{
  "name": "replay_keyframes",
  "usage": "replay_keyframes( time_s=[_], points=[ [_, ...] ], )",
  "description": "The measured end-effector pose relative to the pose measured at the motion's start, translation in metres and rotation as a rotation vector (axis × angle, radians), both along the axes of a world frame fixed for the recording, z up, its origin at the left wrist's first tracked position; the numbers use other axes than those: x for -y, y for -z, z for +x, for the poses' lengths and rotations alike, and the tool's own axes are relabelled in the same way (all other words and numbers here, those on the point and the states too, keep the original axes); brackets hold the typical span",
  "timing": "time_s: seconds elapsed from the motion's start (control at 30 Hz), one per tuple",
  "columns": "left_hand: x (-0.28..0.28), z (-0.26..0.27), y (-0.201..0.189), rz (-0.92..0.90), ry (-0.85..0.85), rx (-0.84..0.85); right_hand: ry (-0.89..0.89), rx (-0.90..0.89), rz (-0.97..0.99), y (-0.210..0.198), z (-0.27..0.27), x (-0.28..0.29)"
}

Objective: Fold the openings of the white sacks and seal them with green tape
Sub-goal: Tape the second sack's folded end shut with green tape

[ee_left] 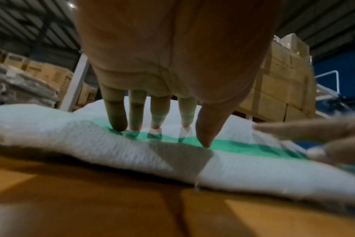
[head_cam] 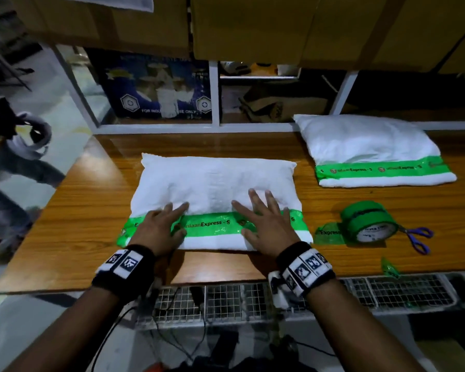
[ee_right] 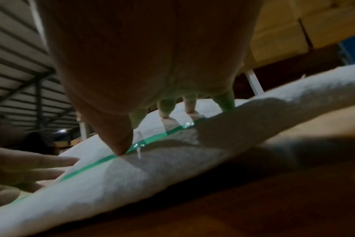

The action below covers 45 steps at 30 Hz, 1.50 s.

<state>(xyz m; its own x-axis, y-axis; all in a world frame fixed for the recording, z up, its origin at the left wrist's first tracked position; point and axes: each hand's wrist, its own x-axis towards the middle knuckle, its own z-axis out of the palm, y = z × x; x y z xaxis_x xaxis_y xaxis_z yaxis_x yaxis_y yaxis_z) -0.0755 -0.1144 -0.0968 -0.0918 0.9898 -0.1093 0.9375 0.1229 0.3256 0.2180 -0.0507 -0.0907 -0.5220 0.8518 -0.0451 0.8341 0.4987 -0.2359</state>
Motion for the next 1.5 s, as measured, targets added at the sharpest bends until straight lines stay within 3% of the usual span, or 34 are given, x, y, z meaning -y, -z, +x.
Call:
replay_keyframes(
  time_s=[0.07, 0.23, 0.5, 0.77, 1.0, 1.13, 1.27, 1.4, 1.5],
  points=[
    [-0.025, 0.004, 0.002, -0.043, 0.058, -0.009, 0.036, 0.050, -0.073, 0.003, 0.002, -0.021],
    [-0.095, 0.019, 0.006, -0.110, 0.112, -0.230, 0.075, 0.116, -0.131, 0.002, 0.024, -0.095],
    [-0.186, 0.040, 0.011, -0.167, -0.033, -0.175, -0.068, 0.167, -0.161, -0.008, 0.035, -0.213],
    [-0.208, 0.042, 0.005, -0.163, -0.103, -0.130, -0.085, 0.138, -0.146, 0.001, 0.031, -0.254],
    [-0.188, 0.042, -0.002, -0.038, -0.079, -0.154, -0.027, 0.088, -0.071, -0.014, 0.033, -0.226],
    [-0.162, 0.049, -0.015, 0.073, -0.030, -0.042, 0.002, 0.042, 0.013, -0.020, 0.045, -0.192],
    [-0.128, 0.069, -0.022, 0.168, 0.072, 0.020, 0.087, 0.027, 0.116, -0.032, 0.058, -0.129],
    [-0.094, 0.096, -0.019, 0.164, 0.215, 0.102, 0.193, -0.163, 0.240, -0.043, 0.078, -0.049],
    [-0.062, 0.120, -0.011, 0.137, 0.249, 0.130, 0.267, -0.152, 0.347, -0.045, 0.096, 0.004]
  ],
)
